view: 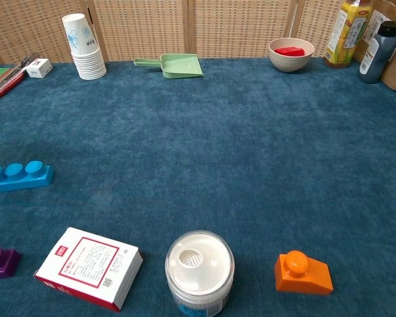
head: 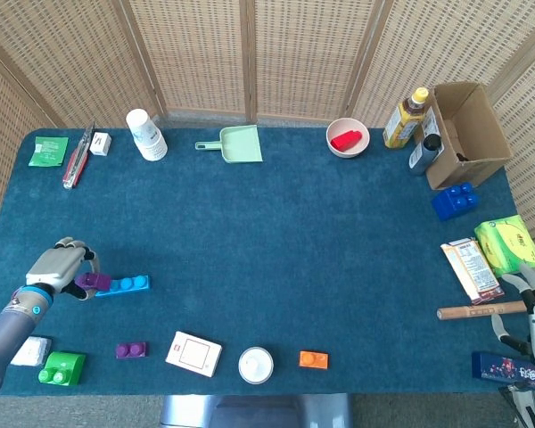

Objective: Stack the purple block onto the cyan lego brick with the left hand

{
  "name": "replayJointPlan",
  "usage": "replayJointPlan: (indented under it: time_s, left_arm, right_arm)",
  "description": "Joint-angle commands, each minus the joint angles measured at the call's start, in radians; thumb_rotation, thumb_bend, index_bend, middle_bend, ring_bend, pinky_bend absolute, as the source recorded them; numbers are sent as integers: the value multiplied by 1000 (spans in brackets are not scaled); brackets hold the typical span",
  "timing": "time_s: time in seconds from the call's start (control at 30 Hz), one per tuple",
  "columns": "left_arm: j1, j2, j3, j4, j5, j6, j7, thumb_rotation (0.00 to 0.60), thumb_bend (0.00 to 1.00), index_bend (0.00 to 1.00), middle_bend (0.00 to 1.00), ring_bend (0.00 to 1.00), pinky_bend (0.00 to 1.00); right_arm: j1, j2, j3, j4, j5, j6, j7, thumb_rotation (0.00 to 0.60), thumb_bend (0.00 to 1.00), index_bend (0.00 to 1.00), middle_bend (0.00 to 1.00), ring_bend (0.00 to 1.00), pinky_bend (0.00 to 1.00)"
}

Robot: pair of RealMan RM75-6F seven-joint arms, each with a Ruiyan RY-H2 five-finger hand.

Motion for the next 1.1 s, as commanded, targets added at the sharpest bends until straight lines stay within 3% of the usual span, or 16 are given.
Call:
replayJointPlan:
  time_s: [0.03, 0.6, 1.1]
  left_arm:
    - [-20, -10, 2, -26, -56, 25, 26, 600, 333, 654, 314, 142, 0]
    - [-90, -53, 4, -82, -287, 103, 98, 600, 334, 645, 303, 135, 0]
    - [-108, -96, -12, -43, -353, 109, 92, 600, 335, 634, 288, 119, 0]
  right_arm:
    - [-1, -1, -1, 10, 1, -2, 12, 597, 371, 203, 91, 0, 32]
    - [-9, -8, -7, 66, 8, -17, 83, 599, 371, 203, 92, 0, 32]
    - [-18, -3, -8, 65, 9, -10, 86, 599, 372, 204, 91, 0, 32]
